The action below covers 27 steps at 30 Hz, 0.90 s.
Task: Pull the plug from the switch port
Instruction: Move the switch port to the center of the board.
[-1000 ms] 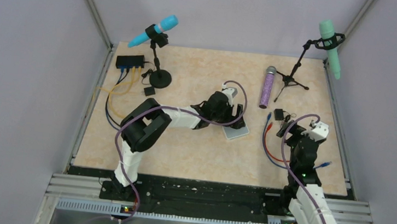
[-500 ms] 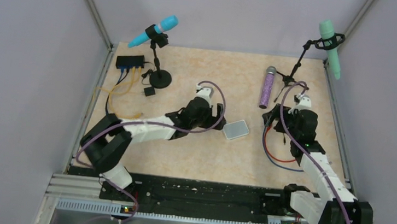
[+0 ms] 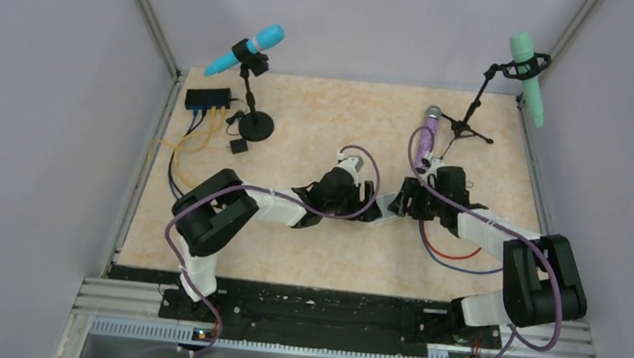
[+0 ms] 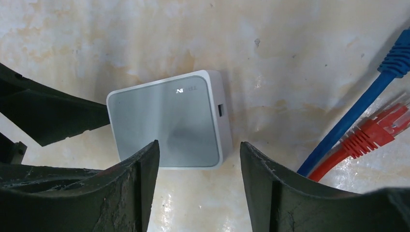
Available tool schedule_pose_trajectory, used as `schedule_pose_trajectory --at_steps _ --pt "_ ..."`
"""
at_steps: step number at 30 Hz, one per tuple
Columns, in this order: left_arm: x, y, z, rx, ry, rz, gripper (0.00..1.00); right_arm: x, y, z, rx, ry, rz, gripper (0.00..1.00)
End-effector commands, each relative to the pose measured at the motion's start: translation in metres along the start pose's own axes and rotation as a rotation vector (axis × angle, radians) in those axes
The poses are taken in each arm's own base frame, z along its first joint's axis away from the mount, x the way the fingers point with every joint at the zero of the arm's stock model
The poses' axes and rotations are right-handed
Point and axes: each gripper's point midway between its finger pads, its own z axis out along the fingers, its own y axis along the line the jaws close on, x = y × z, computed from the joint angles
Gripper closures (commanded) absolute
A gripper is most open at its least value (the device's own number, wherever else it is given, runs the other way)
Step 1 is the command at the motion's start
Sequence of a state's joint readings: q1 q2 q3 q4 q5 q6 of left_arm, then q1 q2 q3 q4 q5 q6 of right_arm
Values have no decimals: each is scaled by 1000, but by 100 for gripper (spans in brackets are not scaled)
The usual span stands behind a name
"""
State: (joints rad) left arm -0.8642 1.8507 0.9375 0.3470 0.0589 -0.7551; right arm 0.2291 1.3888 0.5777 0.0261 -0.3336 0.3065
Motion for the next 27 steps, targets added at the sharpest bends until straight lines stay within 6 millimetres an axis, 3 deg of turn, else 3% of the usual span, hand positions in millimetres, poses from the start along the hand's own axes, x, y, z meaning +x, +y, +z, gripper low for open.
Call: schedule_pose_trajectory --at_steps 1,4,7,12,17,20,23,26,27 --pt "-7 -17 11 55 2 8 25 -21 11 7 -52 -51 -50 39" --pt "-11 -18 23 33 28 47 32 -15 12 15 -76 -17 -46 44" --pt "-13 -22 33 37 58 82 36 -14 2 14 -15 -28 -17 59" --pt "-24 -40 48 84 61 104 38 -20 -24 -10 141 -138 51 65" --pt "-25 -52 63 139 67 66 38 -31 -63 -34 218 -216 161 64" --pt "-21 -56 66 162 73 46 38 -36 -66 -35 220 -210 168 64" --pt "-22 -53 59 151 49 53 34 -50 -55 -34 173 -219 188 62" --pt "-41 -50 36 117 -46 109 17 -67 -40 -45 117 -275 177 53" --pt "-50 -49 25 94 -76 137 4 -72 -36 -50 109 -294 169 49"
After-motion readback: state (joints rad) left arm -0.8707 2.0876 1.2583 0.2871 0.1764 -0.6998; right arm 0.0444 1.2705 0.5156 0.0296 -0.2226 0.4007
